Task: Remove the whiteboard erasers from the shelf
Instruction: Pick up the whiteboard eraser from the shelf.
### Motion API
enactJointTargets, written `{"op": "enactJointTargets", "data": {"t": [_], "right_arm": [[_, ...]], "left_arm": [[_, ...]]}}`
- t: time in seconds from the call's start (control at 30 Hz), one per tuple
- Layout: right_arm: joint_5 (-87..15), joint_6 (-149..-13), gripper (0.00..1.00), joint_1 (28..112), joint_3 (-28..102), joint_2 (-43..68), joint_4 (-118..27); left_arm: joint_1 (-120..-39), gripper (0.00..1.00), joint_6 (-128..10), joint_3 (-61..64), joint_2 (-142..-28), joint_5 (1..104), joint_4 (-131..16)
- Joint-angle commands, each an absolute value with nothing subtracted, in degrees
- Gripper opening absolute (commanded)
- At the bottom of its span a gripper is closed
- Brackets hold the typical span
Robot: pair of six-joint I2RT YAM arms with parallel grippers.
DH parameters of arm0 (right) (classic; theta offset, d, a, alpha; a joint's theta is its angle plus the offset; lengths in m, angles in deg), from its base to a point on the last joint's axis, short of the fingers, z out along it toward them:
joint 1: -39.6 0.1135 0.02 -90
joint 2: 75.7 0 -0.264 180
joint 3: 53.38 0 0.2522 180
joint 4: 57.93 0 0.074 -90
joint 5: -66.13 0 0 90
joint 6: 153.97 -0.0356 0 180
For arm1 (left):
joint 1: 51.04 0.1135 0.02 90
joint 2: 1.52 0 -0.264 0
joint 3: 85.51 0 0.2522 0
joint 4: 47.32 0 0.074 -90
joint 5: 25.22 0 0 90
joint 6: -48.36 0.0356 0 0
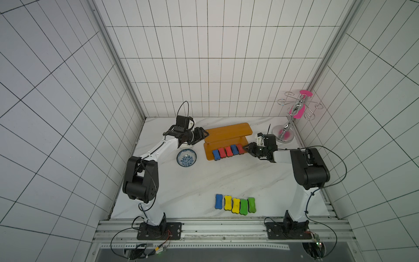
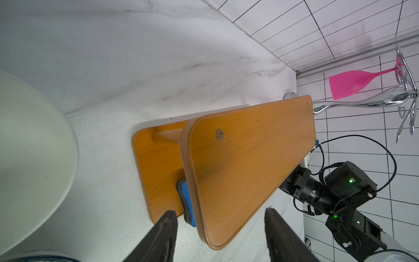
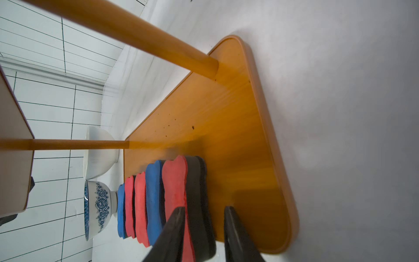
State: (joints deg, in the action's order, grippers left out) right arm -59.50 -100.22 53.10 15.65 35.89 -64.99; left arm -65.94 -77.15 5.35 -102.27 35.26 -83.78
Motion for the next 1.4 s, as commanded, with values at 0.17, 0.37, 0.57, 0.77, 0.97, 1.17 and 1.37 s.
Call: {"op": "enactJointTargets", "data": {"t": [0.17, 0.37, 0.57, 0.77, 0.97, 1.17, 1.37], "right_arm": [[-59.82, -98.94, 0.33, 54.1, 18.72, 38.63, -64.26], [-59.99, -98.68, 0.33, 54.63, 19.18, 40.34, -63.6], [-57.52, -96.77, 0.32, 55.4, 18.28, 40.33, -61.73], [-47.19, -92.41, 0.17, 56.73, 15.13, 37.6, -57.6], [-48.23, -93.52, 0.0, 56.74, 14.95, 35.1, -57.91], [-48.15, -97.03, 0.0, 56.65, 16.59, 28.72, -55.15], [-48.09, -103.46, 0.0, 56.65, 14.02, 22.15, -56.8]], "left_arm": [[-66.06, 0.64, -76.97, 5.28, -103.87, 34.28, -83.05], [-66.03, 0.64, -76.61, 4.91, -104.09, 33.84, -83.32], [-66.04, 0.63, -76.33, 4.66, -104.01, 33.73, -83.5], [-66.03, 0.64, -76.26, 4.69, -104.09, 33.91, -83.55], [-65.93, 0.64, -75.89, 4.86, -104.44, 34.36, -84.1], [-65.72, 0.64, -75.34, 5.5, -104.71, 34.93, -84.92], [-65.67, 0.64, -75.63, 5.55, -103.81, 36.19, -85.49]]}}
